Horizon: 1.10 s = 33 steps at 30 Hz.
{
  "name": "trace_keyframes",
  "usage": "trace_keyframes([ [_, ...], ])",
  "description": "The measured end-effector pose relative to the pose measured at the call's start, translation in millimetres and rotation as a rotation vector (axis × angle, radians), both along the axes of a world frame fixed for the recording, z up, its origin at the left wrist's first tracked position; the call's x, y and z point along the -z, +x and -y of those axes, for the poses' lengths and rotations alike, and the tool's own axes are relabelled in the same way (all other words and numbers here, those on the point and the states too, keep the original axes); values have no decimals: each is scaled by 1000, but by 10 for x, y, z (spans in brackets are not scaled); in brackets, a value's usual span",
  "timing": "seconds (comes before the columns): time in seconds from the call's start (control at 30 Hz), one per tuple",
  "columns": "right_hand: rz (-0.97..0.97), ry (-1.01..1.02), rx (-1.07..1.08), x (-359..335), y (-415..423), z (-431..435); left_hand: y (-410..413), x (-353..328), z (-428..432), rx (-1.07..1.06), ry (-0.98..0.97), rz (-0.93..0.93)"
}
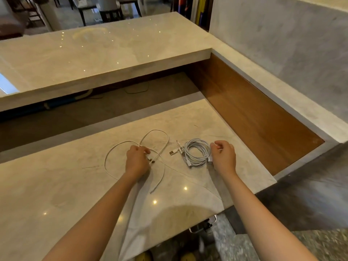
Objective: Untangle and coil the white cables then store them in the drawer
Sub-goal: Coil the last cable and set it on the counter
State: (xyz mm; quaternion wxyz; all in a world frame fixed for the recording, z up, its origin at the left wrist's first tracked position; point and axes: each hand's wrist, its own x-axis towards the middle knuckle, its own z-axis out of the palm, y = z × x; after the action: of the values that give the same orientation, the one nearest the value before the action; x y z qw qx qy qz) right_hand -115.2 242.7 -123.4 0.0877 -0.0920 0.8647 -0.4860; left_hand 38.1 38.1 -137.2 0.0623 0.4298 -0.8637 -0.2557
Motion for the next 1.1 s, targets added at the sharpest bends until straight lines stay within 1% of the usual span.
trace_keyframes([
  [0.07,-128,52,-17,-87,63,42,46,-33,114,140,-99,76],
  [0.13,-210,89,-80,-186,160,122,76,-102,187,245,-177,123],
  [0.2,-267,105,-198,-287,297,238,99,-189,232,354,-221,168],
  [0.23,-286,98,-286,-333,375,311,102,-251,249,396,-259,162],
  [0.33,-253,65,-566,-510,590,593,82,-601,272,476,-354,11],
  [0.4,-249,25,-665,-684,693,810,68,-918,294,544,-385,-102],
  [0.5,-299,-74,-645,-1046,737,1073,66,-1379,354,595,-412,-257],
  [0.57,-375,-64,-601,-1264,689,1163,78,-1611,407,584,-424,-336],
  [0.63,-441,-13,-618,-1445,636,1199,105,-1797,459,551,-439,-392],
  [0.7,-444,35,-644,-1597,614,1213,145,-1945,509,516,-438,-451],
  [0.77,-391,-1,-628,-1708,635,1230,167,-2043,547,500,-399,-497],
  [0.83,-327,-119,-584,-1785,711,1258,168,-2078,553,441,-270,-571],
  [0.87,-311,-169,-564,-1815,770,1276,175,-2097,531,362,-135,-646],
  [0.9,-311,-203,-548,-1828,828,1298,187,-2123,493,252,68,-752],
  [0.97,-347,-217,-542,-1823,920,1344,213,-2210,417,28,591,-967],
  [1.0,-368,-205,-556,-1826,950,1358,220,-2263,397,-69,828,-1021],
  [1.03,-381,-193,-587,-1831,955,1367,238,-2325,393,-143,1008,-1045],
  [1.07,-391,-184,-639,-1859,949,1361,250,-2371,415,-182,1125,-1054],
  [1.1,-403,-177,-690,-1899,920,1354,266,-2423,433,-179,1196,-1056],
])
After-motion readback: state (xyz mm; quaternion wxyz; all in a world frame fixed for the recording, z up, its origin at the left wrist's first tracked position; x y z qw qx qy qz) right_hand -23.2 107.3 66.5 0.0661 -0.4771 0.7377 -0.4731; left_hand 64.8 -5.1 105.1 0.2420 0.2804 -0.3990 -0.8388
